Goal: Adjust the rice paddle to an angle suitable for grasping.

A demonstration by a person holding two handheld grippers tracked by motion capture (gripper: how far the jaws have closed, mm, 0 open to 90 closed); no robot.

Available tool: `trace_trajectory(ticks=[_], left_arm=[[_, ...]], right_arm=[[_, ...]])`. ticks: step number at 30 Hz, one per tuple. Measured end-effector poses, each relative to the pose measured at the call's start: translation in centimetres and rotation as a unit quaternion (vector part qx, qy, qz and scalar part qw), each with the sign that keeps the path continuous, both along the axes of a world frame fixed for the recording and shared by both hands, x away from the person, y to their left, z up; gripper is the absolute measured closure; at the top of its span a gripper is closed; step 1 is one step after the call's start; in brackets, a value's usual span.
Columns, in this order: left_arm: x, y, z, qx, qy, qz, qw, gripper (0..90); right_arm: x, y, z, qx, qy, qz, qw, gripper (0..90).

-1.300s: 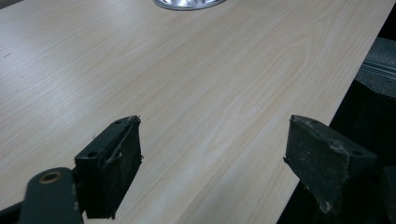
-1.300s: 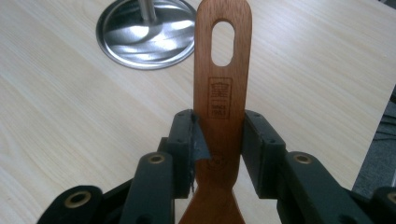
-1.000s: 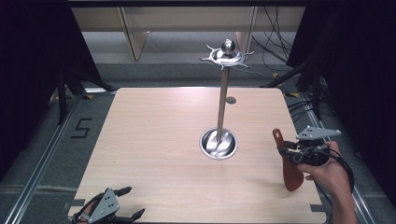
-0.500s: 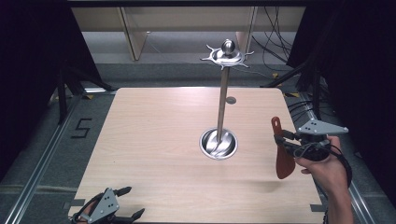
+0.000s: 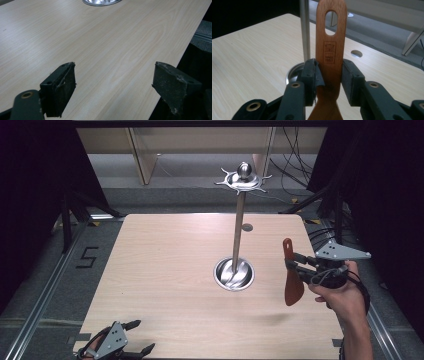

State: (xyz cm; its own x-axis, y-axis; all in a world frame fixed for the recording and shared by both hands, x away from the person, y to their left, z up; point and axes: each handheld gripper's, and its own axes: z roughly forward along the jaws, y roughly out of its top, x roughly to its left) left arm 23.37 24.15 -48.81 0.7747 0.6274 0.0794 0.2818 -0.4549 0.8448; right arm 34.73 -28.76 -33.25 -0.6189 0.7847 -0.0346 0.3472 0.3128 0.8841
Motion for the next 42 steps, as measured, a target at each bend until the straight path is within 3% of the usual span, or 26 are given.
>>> trace_trajectory(ticks=[2,3,5,8,11,18,20,24,27,31,32,34,36,37,38,42], left_arm=[[0.1,0.0,0.0,-0.002,-0.009,-0.001,1.0,17.8],[0.1,0.1,0.0,-0.002,-0.01,0.0,1.0,17.8],[0.0,0.0,0.0,-0.005,-0.005,0.0,1.0,17.8],[0.0,0.0,0.0,-0.005,-0.005,0.0,1.0,17.8],[0.0,0.0,0.0,-0.005,-0.005,0.0,1.0,17.8],[0.0,0.1,-0.1,-0.005,-0.004,0.001,1.0,17.8],[0.1,0.1,0.0,-0.003,-0.008,0.0,1.0,17.8],[0.0,0.1,0.0,-0.004,-0.004,0.0,1.0,17.8],[0.2,0.2,0.0,0.002,-0.014,-0.007,0.9999,17.8],[0.0,0.1,0.0,-0.006,-0.004,0.001,1.0,17.8],[0.2,0.2,0.0,0.003,-0.014,-0.008,0.9999,17.8],[0.0,0.1,0.0,-0.005,-0.004,0.0,1.0,17.8],[0.0,0.1,-0.1,-0.006,-0.003,0.001,1.0,17.8],[0.1,0.1,0.0,-0.001,-0.007,0.001,1.0,17.8],[0.1,0.1,0.0,-0.001,-0.007,0.001,1.0,17.8],[0.1,0.1,0.0,-0.004,-0.002,0.002,1.0,17.8]], right_arm=[[0.1,0.5,0.2,0.004,-0.001,0.006,1.0,67.0],[0.2,1.0,0.4,0.017,-0.017,0.008,0.9997,67.0],[0.2,1.3,0.8,0.016,-0.012,0.017,0.9997,67.0],[0.2,1.8,1.3,0.026,-0.033,0.021,0.9989,67.0],[0.1,2.2,1.9,0.027,-0.031,0.028,0.9987,67.0],[0.4,2.9,2.9,0.04,-0.054,0.044,0.9967,67.0],[0.4,3.2,3.1,0.046,-0.048,0.05,0.9965,67.0],[0.6,3.4,3.5,0.047,-0.059,0.048,0.996,67.0],[0.7,3.7,4.2,0.055,-0.054,0.051,0.9957,67.0],[0.8,3.7,4.8,0.049,-0.064,0.047,0.9956,67.0],[0.9,3.7,4.9,0.045,-0.069,0.047,0.9956,67.0],[1.0,3.7,5.0,0.054,-0.067,0.043,0.9954,67.0],[1.0,3.7,5.2,0.052,-0.061,0.048,0.9956,67.0],[1.3,3.6,5.4,0.054,-0.074,0.045,0.9948,67.0],[1.3,3.6,5.4,0.054,-0.074,0.045,0.9948,67.0],[1.7,3.6,6.1,0.073,-0.07,0.049,0.9937,67.0]])
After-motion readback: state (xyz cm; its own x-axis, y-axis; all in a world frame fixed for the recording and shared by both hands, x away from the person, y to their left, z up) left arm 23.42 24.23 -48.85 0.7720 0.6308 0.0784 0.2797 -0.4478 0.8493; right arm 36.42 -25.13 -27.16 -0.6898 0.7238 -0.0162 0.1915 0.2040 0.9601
